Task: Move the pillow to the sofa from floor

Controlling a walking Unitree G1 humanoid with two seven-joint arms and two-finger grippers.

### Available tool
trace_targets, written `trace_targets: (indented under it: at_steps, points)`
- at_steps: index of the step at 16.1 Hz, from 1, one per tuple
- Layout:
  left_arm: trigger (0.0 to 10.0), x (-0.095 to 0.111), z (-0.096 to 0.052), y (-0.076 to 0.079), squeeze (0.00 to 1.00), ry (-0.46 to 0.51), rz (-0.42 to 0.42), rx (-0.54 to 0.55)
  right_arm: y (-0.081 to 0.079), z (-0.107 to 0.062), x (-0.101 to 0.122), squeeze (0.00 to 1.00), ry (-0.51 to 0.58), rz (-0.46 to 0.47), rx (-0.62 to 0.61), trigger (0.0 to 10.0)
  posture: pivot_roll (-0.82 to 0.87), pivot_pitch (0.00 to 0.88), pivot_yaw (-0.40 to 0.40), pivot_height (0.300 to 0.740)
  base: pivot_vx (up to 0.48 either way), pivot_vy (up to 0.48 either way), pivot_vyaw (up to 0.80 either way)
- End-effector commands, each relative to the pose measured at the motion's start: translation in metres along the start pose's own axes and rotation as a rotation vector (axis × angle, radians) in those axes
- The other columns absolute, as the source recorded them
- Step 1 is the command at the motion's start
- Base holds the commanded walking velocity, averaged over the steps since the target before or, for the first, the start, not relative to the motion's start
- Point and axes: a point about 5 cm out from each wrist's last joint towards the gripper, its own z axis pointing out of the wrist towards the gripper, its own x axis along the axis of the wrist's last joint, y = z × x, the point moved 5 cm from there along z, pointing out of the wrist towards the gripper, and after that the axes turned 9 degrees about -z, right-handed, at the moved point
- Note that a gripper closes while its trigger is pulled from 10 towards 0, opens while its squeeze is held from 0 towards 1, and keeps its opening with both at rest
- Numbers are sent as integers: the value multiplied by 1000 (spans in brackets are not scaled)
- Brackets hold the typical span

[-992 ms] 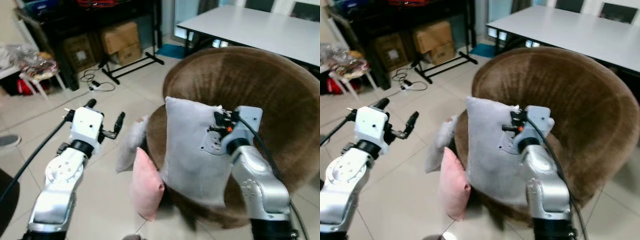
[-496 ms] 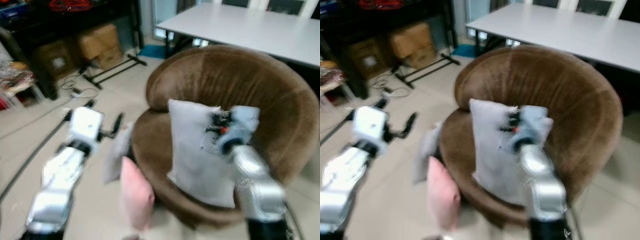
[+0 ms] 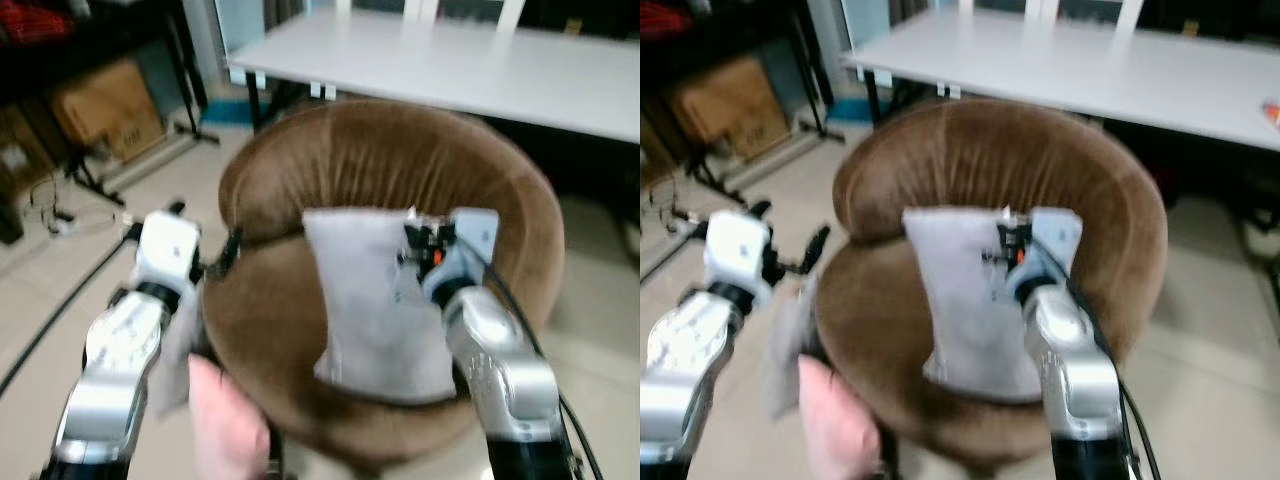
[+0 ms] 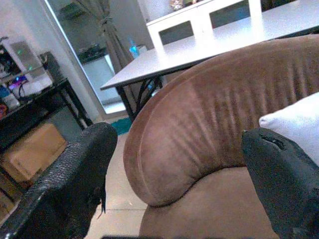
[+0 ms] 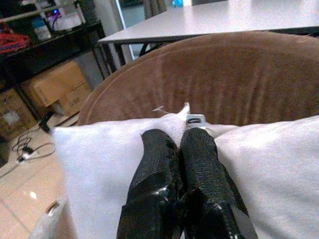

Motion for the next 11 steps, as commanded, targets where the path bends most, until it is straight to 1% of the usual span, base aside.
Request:
trace_targets:
  at_steps: [1,3,6,7,8,9,10,11]
  points:
    - [10000,4,1,4,0,13,8,-15,5,0,17,0,67,-11,-11,10000,2,0,54,740,281,0,0]
    - [10000,4,2,5,0,13,7,-17,2,0,19,0,77,-15,10,10000,0,0,54,740,262,0,0]
    - [10000,1,1,8,0,-8,9,-41,-8,1,23,0,96,-40,65,10000,-1,0,52,740,0,0,0]
    - [10000,-2,3,10,0,-28,9,-68,-11,2,24,0,100,-53,83,10000,0,0,48,740,0,0,0]
    - [10000,0,4,9,0,-15,16,-84,-12,3,25,0,101,-56,92,10000,3,0,44,740,0,0,0]
    - [10000,4,15,8,1000,-7,34,-158,-17,3,24,0,101,-67,125,10000,6,0,39,740,0,0,0]
    - [10000,6,19,7,1000,-5,49,-185,-19,4,24,0,102,-72,138,10000,7,0,38,740,0,0,0]
    - [10000,8,29,10,1000,-25,68,-292,-24,3,25,0,112,-84,174,10000,9,0,36,740,0,0,0]
